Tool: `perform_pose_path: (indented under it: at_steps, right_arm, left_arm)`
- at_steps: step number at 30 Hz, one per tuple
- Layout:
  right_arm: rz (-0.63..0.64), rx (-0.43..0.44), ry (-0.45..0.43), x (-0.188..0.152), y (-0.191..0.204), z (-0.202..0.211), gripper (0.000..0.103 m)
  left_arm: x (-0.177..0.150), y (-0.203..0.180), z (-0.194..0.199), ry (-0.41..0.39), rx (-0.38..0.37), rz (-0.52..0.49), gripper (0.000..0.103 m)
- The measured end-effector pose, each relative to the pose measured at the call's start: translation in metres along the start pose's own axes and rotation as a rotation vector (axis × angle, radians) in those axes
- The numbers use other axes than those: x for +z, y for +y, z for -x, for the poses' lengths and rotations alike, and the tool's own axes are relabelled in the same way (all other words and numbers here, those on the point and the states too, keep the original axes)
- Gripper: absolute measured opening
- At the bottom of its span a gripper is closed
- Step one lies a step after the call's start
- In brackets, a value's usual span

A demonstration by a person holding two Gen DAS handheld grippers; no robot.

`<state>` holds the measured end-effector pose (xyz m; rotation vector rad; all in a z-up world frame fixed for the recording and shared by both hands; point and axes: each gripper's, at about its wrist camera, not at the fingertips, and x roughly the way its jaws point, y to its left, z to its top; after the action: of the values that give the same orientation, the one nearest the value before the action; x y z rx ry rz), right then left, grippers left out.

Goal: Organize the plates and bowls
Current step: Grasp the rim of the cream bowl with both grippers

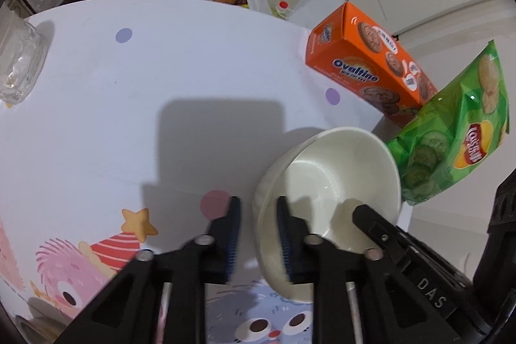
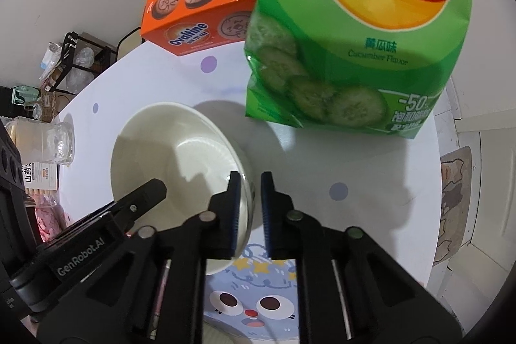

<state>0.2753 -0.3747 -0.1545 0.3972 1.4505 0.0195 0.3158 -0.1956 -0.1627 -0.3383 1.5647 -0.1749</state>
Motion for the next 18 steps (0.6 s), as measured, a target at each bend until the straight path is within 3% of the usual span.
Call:
perform_pose_path:
  at_steps: [5, 18]
  right_arm:
    - [0.003, -0.006, -0.007, 0.0, 0.001, 0.002, 0.008]
    - [0.024, -0.02, -0.022, -0.013, 0.006, 0.016, 0.007]
  left_arm:
    - [0.0, -0.002, 0.0, -0.005, 0.011, -0.017, 0.006]
    - [-0.014, 0.002, 0.028, -0.014, 0.016, -0.056, 0.005]
